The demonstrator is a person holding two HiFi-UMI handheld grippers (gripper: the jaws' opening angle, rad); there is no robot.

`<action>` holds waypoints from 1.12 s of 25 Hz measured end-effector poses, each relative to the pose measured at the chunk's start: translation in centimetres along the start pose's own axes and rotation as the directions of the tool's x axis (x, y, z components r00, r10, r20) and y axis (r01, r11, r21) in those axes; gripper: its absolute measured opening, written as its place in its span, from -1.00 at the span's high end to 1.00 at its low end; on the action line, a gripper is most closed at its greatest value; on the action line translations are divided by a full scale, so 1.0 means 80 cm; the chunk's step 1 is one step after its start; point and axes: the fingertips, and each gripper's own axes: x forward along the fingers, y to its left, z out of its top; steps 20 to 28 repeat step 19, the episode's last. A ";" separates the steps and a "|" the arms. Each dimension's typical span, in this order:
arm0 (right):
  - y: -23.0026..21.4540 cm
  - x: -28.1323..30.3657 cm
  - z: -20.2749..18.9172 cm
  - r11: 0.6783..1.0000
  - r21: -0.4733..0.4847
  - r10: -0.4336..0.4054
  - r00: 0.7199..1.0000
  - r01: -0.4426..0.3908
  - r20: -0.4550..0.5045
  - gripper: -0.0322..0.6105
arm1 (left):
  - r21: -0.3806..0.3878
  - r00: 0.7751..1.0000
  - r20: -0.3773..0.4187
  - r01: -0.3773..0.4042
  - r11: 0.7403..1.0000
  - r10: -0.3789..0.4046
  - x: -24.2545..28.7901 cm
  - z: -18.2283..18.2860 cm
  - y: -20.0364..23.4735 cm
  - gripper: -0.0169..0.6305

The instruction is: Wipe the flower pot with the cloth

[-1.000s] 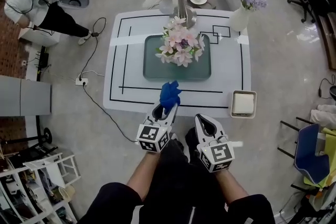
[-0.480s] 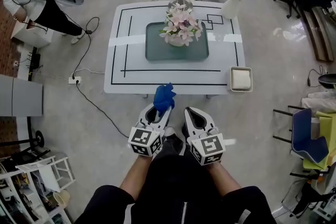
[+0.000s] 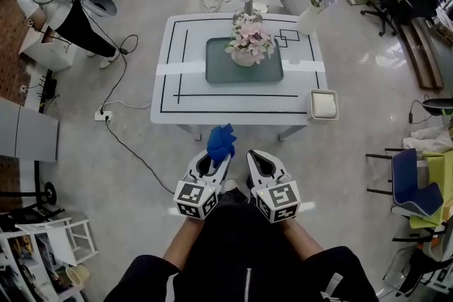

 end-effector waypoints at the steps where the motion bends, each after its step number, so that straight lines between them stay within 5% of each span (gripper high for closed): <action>1: 0.004 -0.001 0.000 1.000 -0.005 0.001 1.000 -0.001 0.001 0.88 | 0.007 1.000 0.006 0.002 1.000 -0.002 -0.004 0.002 0.000 0.47; 28: 0.041 0.001 0.021 0.999 -0.047 0.019 0.999 -0.018 0.029 0.88 | 0.039 0.999 0.045 0.021 0.999 -0.023 -0.024 0.021 0.006 0.47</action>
